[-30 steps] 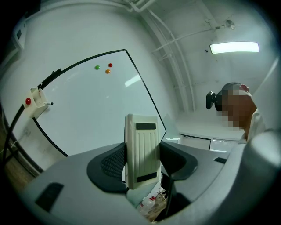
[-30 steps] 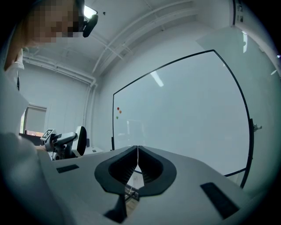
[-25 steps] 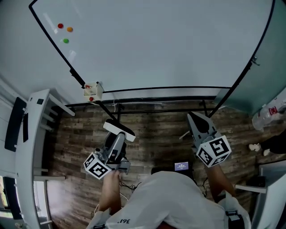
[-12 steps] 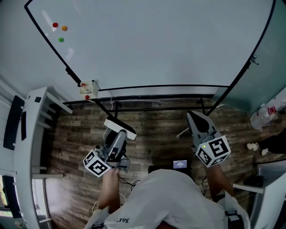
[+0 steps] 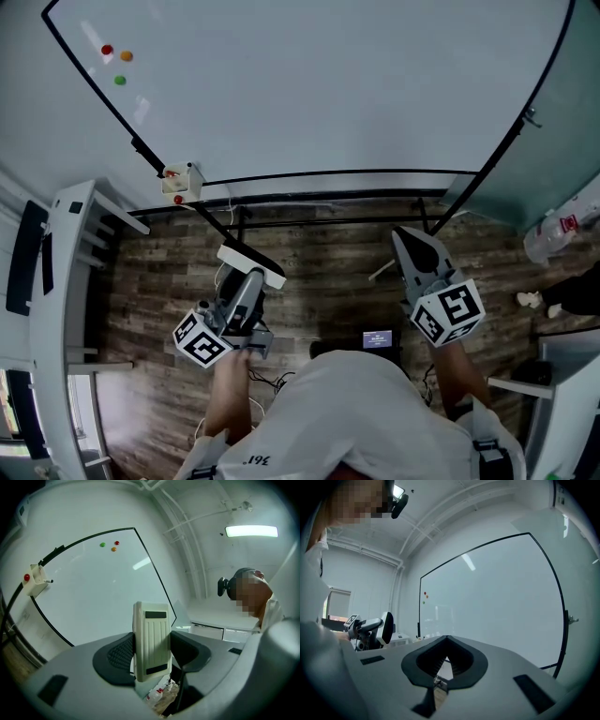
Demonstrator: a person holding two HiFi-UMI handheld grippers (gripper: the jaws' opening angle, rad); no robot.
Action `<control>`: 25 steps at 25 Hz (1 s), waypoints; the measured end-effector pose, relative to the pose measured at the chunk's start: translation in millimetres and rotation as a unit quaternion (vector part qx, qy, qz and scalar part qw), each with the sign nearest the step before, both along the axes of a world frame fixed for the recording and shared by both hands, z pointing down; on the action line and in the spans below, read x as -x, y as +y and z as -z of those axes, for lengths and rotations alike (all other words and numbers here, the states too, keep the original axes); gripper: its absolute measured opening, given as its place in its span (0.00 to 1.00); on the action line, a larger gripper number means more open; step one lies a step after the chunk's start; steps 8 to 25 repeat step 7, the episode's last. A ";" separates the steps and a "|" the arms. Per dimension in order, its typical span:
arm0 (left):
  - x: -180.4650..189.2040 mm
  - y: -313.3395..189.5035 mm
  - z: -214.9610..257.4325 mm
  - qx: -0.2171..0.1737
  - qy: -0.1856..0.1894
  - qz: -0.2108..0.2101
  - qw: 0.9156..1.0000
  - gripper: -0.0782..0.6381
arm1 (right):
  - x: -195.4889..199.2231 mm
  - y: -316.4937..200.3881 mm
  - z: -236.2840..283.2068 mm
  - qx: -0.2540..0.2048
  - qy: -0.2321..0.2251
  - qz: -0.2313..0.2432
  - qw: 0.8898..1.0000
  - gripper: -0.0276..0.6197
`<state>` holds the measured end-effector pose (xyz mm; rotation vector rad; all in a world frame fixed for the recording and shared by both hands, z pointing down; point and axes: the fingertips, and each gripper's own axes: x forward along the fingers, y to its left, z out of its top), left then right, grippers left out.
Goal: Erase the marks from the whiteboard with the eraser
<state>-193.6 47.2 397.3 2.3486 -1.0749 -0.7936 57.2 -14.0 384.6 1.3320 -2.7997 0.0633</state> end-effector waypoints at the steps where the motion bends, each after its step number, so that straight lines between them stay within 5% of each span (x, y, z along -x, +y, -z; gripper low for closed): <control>1: -0.1 0.0 -0.3 0.001 0.000 -0.001 1.000 0.45 | 0.4 0.0 -0.2 0.001 0.001 0.000 1.000 0.08; 25: 2.1 -0.8 -1.7 0.000 0.000 -0.004 1.000 0.45 | 2.0 -0.2 -3.8 0.003 0.002 -0.005 1.000 0.08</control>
